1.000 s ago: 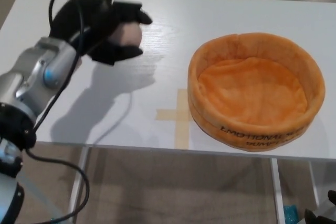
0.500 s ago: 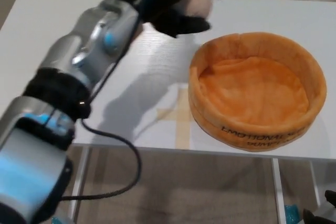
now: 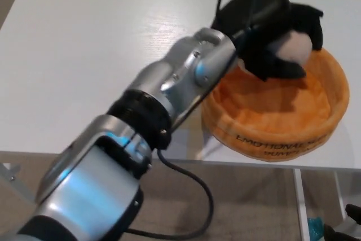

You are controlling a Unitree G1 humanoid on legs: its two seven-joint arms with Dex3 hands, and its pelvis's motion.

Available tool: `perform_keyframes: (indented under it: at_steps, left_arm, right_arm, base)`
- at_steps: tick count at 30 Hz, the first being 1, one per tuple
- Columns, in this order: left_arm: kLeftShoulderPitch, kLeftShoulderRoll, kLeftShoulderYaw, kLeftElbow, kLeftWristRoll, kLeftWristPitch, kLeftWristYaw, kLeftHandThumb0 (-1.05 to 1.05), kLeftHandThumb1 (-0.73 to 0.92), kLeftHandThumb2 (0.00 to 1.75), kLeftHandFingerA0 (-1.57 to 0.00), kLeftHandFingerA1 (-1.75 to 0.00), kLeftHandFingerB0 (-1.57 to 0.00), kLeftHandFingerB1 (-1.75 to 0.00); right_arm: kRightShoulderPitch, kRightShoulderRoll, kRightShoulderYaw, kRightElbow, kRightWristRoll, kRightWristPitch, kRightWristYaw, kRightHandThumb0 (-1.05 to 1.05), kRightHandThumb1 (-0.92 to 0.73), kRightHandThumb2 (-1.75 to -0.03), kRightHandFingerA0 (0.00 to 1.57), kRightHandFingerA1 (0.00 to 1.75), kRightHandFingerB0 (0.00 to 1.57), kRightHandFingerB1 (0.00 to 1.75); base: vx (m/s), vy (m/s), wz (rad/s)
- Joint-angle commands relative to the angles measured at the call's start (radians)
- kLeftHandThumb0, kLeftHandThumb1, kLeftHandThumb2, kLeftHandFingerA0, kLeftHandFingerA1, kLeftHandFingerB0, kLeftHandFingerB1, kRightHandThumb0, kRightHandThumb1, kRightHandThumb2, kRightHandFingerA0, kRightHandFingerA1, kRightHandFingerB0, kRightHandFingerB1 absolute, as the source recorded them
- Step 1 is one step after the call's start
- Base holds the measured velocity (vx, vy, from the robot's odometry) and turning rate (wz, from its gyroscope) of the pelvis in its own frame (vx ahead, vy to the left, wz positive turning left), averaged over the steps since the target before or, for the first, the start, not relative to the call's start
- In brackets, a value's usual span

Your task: Use the left hand to pick up the pink round toy on the left and place it inside the orange plate on the desk.

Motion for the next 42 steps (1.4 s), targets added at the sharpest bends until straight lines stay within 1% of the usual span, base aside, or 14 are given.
perform_keyframes:
  at_steps: [1,2,6,7,9,10,11,16,17,21,30,32,38,42]
  left_arm:
    - [0.010,-0.039,-0.034,0.068,0.026,0.032,-0.024,-0.27,0.63,0.59,-0.79,-0.93,-0.72,-0.45]
    - [-0.004,-0.041,-0.062,0.076,0.055,0.076,-0.058,-0.61,0.52,0.77,-0.17,-0.39,-0.29,-0.42]
    - [-0.036,-0.055,-0.123,0.103,0.097,0.189,-0.155,-0.73,0.44,0.82,0.00,-0.08,-0.11,-0.30]
    - [-0.037,-0.056,-0.129,0.104,0.100,0.195,-0.151,-0.80,0.49,0.85,0.00,0.00,-0.17,-0.27]
    - [-0.041,-0.059,-0.138,0.105,0.102,0.210,-0.147,-0.82,0.50,0.87,0.00,0.00,-0.08,-0.24]
    - [-0.048,-0.060,-0.144,0.103,0.108,0.221,-0.142,-0.84,0.51,0.88,0.00,0.00,-0.08,-0.19]
    - [-0.060,-0.059,-0.148,0.097,0.114,0.233,-0.135,-0.83,0.49,0.88,0.00,0.00,-0.04,-0.18]
    - [-0.074,-0.054,-0.139,0.071,0.103,0.240,-0.138,-0.84,0.48,0.90,0.00,0.00,-0.02,-0.17]
    - [-0.073,-0.048,-0.119,0.041,0.083,0.223,-0.128,-0.85,0.47,0.92,0.00,0.00,-0.08,-0.17]
    - [-0.063,-0.015,-0.056,-0.127,0.030,0.195,-0.159,-1.04,0.58,0.68,0.00,-0.01,0.00,-0.17]
    - [0.040,0.103,0.121,-0.588,-0.139,0.220,-0.362,-1.00,0.54,0.67,0.00,0.00,0.00,-0.09]
    - [0.124,0.170,0.194,-0.793,-0.227,0.240,-0.432,-0.82,0.45,0.88,0.00,0.00,0.00,-0.06]
    - [0.411,0.239,0.336,-1.133,-0.441,0.238,-0.464,-0.36,0.28,0.62,0.00,-0.08,0.00,-0.16]
    - [0.593,0.310,0.406,-1.244,-0.561,0.194,-0.510,-0.28,0.42,0.63,-0.04,-0.20,-0.06,-0.28]
  right_arm:
    - [0.007,0.000,-0.008,0.007,0.019,-0.003,0.005,-0.22,-0.29,-0.95,0.43,0.77,0.33,0.69]
    - [0.006,0.000,-0.009,0.007,0.021,0.000,0.006,-0.25,-0.38,-0.82,0.30,0.95,0.27,0.81]
    - [0.004,0.007,-0.009,0.004,0.020,-0.008,-0.006,-0.20,-0.28,-0.95,0.46,0.77,0.35,0.70]
    - [0.004,0.008,-0.008,0.003,0.019,-0.010,-0.006,-0.25,-0.35,-0.84,0.34,1.01,0.27,0.85]
    - [0.004,0.009,-0.005,0.003,0.016,-0.011,-0.009,-0.28,-0.34,-0.85,0.33,1.02,0.26,0.85]
    - [0.004,0.011,-0.005,0.003,0.017,-0.012,-0.008,-0.22,-0.30,-0.96,0.42,0.76,0.33,0.69]
    - [0.004,0.014,-0.005,0.003,0.017,-0.015,-0.007,-0.26,-0.34,-0.87,0.31,1.02,0.24,0.89]
    - [0.005,0.013,0.002,0.004,0.009,-0.016,-0.015,-0.31,-0.33,-0.86,0.30,1.03,0.24,0.90]
    - [0.008,0.012,0.006,0.004,0.004,-0.018,-0.017,-0.37,-0.31,-0.90,0.35,0.80,0.30,0.73]
    - [0.012,0.012,0.006,0.003,0.007,-0.020,-0.012,-0.33,-0.32,-0.90,0.33,0.80,0.29,0.73]
    - [0.013,0.015,0.008,0.004,0.008,-0.012,-0.014,-0.33,-0.33,-0.91,0.33,0.78,0.27,0.71]
    - [0.017,0.012,0.002,0.005,0.014,-0.021,-0.006,-0.30,-0.36,-0.83,0.25,0.98,0.21,0.83]
    - [0.015,0.013,0.011,0.005,0.003,-0.012,-0.018,-0.23,-0.40,-0.80,0.30,0.91,0.24,0.76]
    - [0.020,0.026,-0.006,0.004,0.024,-0.015,-0.008,-0.24,-0.39,-0.82,0.27,0.98,0.22,0.85]
  base:
    - [0.00,0.000,0.00]
    - [0.00,0.000,0.00]
    - [0.00,0.000,0.00]
    - [0.00,0.000,0.00]
    - [0.00,0.000,0.00]
    - [0.00,0.000,0.00]
    - [0.00,0.000,0.00]
    - [0.00,0.000,0.00]
    - [0.00,0.000,0.00]
    - [0.00,0.000,0.00]
    - [0.00,0.000,0.00]
    - [0.00,0.000,0.00]
    - [0.00,0.000,0.00]
    - [0.00,0.000,0.00]
